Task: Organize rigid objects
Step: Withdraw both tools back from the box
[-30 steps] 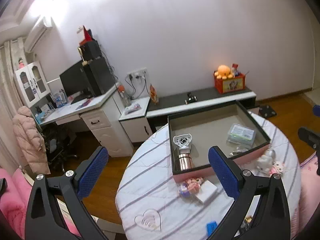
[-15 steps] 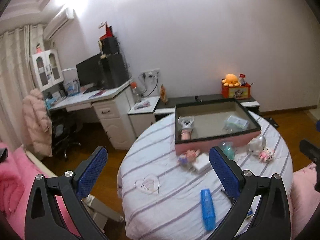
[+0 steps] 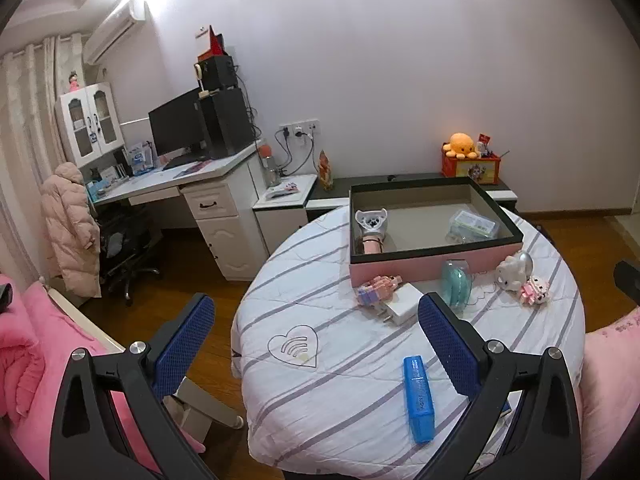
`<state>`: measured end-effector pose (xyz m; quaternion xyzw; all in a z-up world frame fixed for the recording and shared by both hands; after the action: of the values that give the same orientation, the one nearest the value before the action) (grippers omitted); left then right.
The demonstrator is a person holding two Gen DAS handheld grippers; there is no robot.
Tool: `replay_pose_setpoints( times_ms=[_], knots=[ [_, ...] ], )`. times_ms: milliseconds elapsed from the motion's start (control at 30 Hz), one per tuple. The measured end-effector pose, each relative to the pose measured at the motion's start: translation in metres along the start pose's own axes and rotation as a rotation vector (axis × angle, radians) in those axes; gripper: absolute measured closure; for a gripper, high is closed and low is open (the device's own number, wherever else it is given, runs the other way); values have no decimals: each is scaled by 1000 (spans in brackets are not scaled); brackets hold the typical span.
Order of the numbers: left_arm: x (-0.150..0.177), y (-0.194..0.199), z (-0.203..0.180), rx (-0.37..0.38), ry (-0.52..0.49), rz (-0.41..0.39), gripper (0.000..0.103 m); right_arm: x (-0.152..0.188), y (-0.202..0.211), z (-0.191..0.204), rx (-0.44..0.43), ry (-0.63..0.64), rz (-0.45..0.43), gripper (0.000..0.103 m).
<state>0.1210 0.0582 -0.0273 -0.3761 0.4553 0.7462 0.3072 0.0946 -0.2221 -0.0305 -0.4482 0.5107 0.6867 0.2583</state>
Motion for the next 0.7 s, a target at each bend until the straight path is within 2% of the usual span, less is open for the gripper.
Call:
replay_pose_setpoints(
  times_ms=[400,600,700],
  knots=[
    [0,-28,-19,25,-41,56,0,-2,-29,-17,23,-22,63,21],
    [-1,-57,-41,87,-53,121,0,0,-61,-32,35,-36,132,21],
    [2,-79,-55,92,-69,166,0,3,-83,-42,32,-47,177,21]
  ],
)
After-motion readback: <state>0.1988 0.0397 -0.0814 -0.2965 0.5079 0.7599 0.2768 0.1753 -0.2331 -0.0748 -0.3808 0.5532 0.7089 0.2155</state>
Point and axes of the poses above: each gripper's, at about its wrist camera, not at the fingertips, and y roughly against the way its jaws point, z to its left, x to its underside, the point moved 10 cm from there along -y, roughly the way its jaws point, and after that the axes turned 15 degrees about -x, right-handed, at the moved point
